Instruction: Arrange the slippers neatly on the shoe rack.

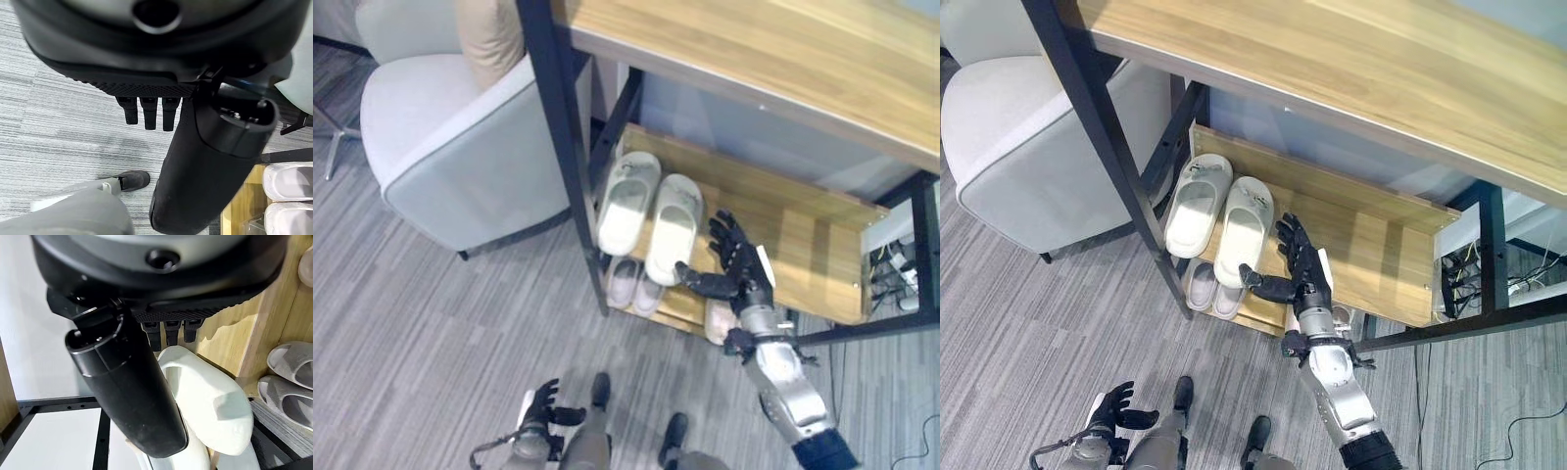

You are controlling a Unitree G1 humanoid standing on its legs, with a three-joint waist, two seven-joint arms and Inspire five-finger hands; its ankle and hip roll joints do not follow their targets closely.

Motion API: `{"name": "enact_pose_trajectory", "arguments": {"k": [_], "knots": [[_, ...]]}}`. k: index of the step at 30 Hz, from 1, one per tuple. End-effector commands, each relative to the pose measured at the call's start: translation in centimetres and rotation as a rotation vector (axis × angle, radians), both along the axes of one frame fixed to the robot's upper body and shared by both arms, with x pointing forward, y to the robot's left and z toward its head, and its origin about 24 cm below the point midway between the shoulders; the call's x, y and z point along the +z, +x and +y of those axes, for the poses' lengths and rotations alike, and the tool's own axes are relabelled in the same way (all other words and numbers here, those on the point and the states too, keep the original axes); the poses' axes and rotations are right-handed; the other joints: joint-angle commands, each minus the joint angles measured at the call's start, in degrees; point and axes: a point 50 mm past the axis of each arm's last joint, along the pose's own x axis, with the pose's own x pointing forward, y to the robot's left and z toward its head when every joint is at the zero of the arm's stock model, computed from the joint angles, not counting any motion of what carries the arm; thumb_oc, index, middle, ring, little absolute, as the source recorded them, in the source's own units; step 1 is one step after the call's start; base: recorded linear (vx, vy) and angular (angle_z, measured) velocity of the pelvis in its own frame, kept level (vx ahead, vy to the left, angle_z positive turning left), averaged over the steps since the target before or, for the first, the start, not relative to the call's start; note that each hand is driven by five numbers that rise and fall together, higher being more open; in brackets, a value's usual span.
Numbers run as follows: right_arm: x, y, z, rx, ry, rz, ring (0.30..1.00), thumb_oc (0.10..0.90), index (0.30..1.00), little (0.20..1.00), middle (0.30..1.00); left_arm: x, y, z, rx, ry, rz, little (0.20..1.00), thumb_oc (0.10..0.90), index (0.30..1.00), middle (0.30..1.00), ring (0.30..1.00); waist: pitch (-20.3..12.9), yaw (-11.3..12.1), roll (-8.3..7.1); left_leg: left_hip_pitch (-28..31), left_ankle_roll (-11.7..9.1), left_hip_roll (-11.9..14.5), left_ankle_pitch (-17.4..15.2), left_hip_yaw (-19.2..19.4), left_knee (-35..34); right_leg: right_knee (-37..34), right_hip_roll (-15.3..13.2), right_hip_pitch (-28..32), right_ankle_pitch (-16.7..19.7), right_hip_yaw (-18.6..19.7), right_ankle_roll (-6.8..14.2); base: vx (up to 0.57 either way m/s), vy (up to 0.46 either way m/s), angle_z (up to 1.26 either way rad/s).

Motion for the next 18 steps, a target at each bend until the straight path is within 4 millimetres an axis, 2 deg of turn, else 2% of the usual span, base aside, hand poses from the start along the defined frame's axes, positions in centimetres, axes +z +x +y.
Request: {"name": "enact_pose_trajectory", "arguments": {"k": [1,9,18], "knots": [[4.9,-1.0,0.3,0.071,-0.047,-0.275,0.900,0.800,0.900,0.900,0.900,-1.4,-1.4,-3.0,-0.058,-0.058,0.068,0.900,0.800,0.900,0.900,0.900,-4.0,-0.3,1.66,6.3,-2.0,2.1,-7.9,2.6,-0.4,7.0,-1.4,-2.6,-3.7,0.6,3.3,0.00,0.000,0.00],[3.2,-1.4,0.3,0.098,-0.062,-0.201,0.900,0.800,0.900,0.900,0.900,-1.4,-1.4,-2.8,-0.062,-0.056,0.072,0.900,0.800,0.900,0.900,0.900,-3.9,-0.8,1.51,6.3,-1.9,2.1,-8.0,2.7,-0.4,7.2,-1.3,-3.0,-3.7,0.9,3.3,0.00,0.000,0.00],[2.2,-0.9,2.1,0.166,-0.028,-0.149,0.900,0.800,0.900,0.900,0.900,-1.3,-1.3,-2.8,-0.066,-0.053,0.068,0.900,0.800,0.900,0.900,0.900,-3.5,-0.4,1.57,6.3,-1.7,2.0,-8.0,2.6,-0.4,7.4,-1.4,-3.1,-3.6,0.9,3.4,0.00,0.000,0.00]]}}
